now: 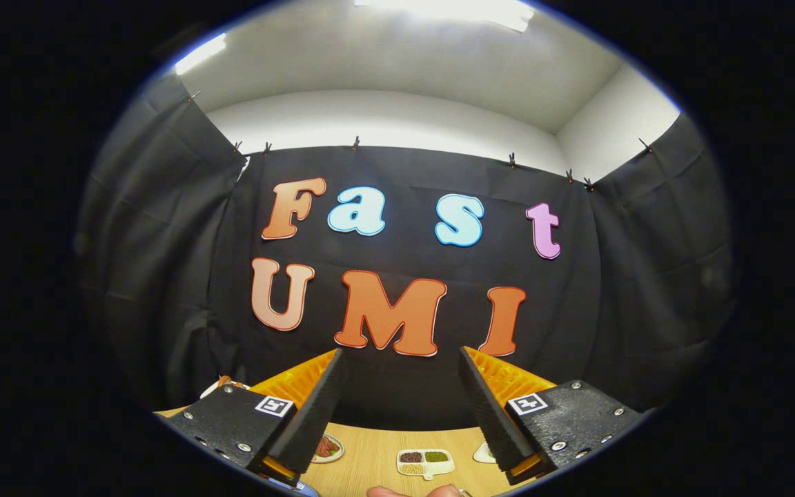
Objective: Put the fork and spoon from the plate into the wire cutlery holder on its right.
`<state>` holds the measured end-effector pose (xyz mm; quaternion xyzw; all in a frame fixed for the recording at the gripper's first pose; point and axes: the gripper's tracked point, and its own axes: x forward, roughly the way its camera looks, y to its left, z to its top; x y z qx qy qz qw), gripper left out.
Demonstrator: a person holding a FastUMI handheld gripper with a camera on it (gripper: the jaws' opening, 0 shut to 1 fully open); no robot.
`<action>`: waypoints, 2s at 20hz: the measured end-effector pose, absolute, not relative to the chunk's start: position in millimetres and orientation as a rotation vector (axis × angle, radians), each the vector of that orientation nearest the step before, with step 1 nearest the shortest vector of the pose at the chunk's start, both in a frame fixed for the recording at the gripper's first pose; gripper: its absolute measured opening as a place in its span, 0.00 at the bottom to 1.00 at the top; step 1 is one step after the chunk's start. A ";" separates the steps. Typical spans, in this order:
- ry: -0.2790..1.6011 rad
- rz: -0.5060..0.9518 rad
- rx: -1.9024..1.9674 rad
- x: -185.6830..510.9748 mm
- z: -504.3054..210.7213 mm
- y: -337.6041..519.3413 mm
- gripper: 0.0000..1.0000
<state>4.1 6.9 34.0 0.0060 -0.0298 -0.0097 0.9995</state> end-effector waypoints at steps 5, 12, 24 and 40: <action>-0.036 -0.008 0.021 7.0 22.8 18.4 0.97; 0.294 0.151 0.042 -3.8 -78.4 93.0 0.97; 1.076 0.331 0.123 -66.5 -281.7 210.6 0.95; 1.682 0.212 0.075 -163.5 -444.0 250.4 0.54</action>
